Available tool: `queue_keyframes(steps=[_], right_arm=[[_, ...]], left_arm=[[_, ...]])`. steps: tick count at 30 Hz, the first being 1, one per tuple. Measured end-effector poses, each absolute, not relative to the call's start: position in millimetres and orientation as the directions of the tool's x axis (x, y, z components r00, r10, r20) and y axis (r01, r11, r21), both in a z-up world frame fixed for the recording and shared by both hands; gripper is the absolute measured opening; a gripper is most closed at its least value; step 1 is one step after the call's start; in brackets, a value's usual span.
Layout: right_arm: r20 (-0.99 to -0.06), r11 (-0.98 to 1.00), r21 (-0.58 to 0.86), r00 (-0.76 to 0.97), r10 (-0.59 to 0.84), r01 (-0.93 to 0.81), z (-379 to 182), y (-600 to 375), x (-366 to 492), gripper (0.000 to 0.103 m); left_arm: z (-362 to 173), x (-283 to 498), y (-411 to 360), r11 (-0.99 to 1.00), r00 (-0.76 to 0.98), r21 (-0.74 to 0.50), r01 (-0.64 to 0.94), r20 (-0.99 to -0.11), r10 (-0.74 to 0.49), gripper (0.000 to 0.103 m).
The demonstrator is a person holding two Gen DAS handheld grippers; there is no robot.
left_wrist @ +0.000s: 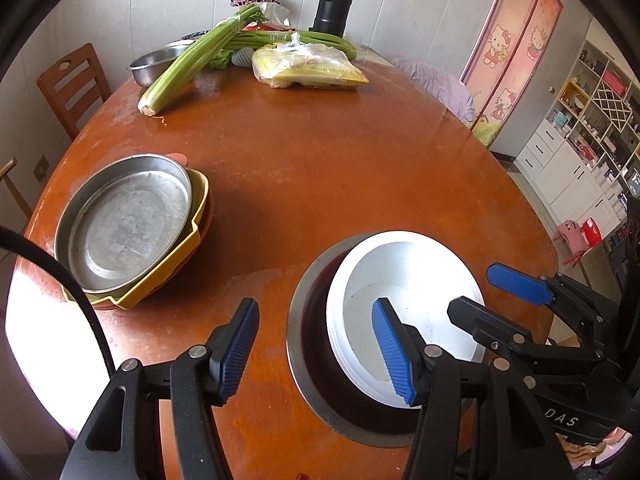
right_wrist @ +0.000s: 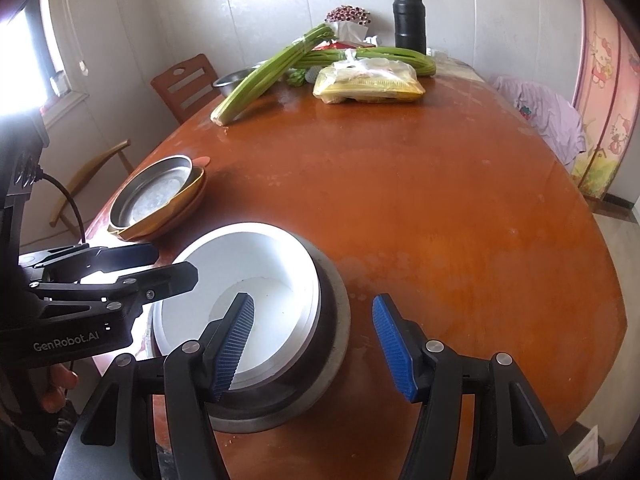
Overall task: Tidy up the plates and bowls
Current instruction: 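Move the right gripper to the steel bowl rim while the left gripper moves to its opposite rim, then grasp the steel bowl rim with both grippers and lift it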
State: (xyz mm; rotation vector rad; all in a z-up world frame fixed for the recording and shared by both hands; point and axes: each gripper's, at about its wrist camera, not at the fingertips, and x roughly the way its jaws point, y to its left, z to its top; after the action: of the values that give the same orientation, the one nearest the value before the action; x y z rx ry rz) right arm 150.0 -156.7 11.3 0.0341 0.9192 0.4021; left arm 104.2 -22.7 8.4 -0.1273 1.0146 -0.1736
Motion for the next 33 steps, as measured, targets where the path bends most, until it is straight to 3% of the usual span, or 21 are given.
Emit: queue_keyframes(steps=[33], right_arm=[[-0.794,0.886,0.315,0.417,0.442,-0.34,-18.1,-149.5,162.6,0.064]], left_arm=[[-20.9,110.0,-22.5,0.964,0.451,-0.243,0.105,-0.853,-0.264,0.061]])
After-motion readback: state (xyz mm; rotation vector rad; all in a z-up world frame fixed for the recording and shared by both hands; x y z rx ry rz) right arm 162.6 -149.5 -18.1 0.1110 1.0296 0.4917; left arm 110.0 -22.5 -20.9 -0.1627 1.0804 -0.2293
